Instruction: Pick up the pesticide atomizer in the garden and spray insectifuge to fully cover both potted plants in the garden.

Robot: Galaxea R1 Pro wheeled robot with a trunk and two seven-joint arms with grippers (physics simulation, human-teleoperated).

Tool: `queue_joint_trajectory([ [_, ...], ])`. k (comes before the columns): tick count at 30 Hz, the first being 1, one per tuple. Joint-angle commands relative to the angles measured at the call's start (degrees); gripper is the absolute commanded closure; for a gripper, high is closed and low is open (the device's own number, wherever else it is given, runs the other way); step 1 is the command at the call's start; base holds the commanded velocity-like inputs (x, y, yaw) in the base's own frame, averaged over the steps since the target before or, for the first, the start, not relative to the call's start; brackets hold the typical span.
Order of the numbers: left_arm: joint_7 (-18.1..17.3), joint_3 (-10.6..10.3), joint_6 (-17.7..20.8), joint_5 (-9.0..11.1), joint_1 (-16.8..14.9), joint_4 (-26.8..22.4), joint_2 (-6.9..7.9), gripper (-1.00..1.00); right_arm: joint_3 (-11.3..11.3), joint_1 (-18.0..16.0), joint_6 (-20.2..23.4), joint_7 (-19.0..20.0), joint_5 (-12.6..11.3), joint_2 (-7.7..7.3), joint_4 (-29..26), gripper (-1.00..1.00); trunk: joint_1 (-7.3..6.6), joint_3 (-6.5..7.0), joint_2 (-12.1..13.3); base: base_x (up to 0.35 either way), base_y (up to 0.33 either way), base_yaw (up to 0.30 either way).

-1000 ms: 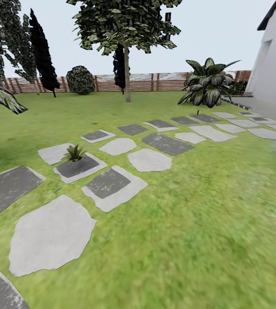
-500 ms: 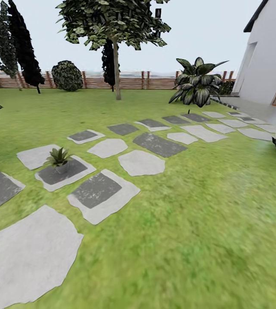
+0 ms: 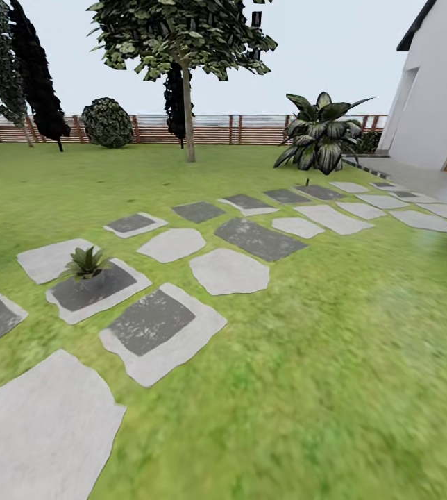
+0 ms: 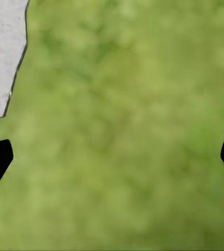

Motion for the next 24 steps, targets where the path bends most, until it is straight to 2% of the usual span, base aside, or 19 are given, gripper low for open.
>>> queue_joint_trajectory([
  [1, 0.0, 0.0, -0.2, 0.0, 0.0, 0.0, 0.00, -1.00, 0.0, 0.0, -0.2, 0.0, 0.0, -0.01, 0.0, -1.00, 0.03, -0.05, 0.0, 0.340, 0.000, 0.000],
  [24, 0.0, 0.0, -0.2, -0.2, 0.0, 0.0, 0.00, -1.00, 0.0, 0.0, -0.3, 0.0, 0.0, 0.00, 0.0, -1.00, 0.03, -0.05, 0.0, 0.339, 0.000, 0.000],
])
